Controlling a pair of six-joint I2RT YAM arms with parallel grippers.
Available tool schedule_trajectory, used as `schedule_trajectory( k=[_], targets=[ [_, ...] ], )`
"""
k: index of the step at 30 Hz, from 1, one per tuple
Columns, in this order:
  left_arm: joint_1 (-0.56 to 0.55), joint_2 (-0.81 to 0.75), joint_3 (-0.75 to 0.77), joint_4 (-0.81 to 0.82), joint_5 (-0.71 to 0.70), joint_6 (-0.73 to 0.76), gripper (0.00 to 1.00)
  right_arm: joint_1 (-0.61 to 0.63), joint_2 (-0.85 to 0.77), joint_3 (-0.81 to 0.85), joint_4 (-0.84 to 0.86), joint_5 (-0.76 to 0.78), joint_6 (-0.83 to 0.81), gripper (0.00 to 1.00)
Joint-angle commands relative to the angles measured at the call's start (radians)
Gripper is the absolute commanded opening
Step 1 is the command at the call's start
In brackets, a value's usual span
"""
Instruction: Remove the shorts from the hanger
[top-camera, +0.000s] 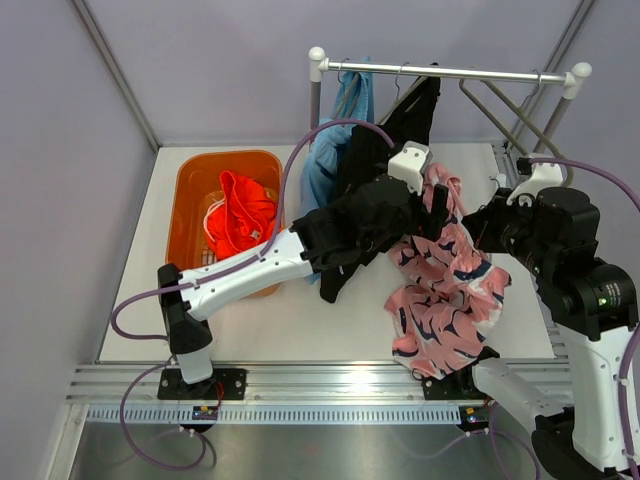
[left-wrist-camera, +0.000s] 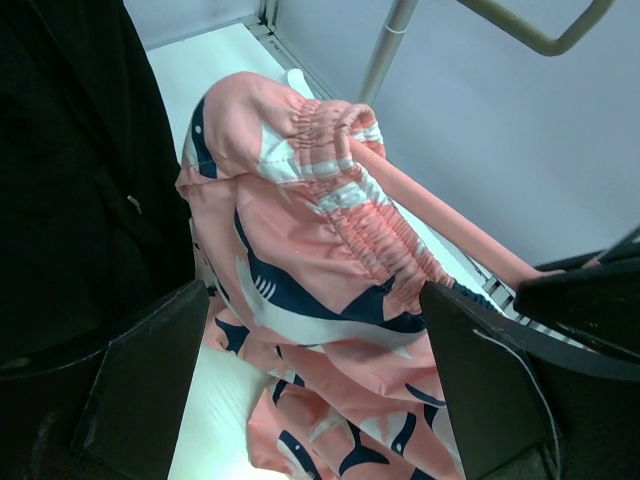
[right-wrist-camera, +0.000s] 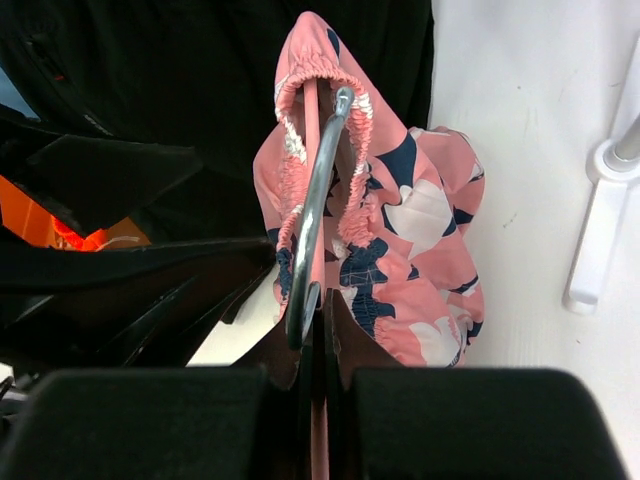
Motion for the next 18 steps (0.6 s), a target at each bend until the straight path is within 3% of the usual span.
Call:
schedule_trajectory(
  k=[1, 18],
  targets=[
    [-0.007, -0.005, 0.074, 0.099, -0.064, -0.038, 0.91, 0.007, -0.013, 0.033, 0.001, 0.022, -0.021, 0.00],
    [-0.024, 0.094, 0.187, 0.035, -0.041, -0.066, 0.88, 0.006, 0.011, 0.089, -0.015, 0.036, -0.036, 0.00]
  ],
)
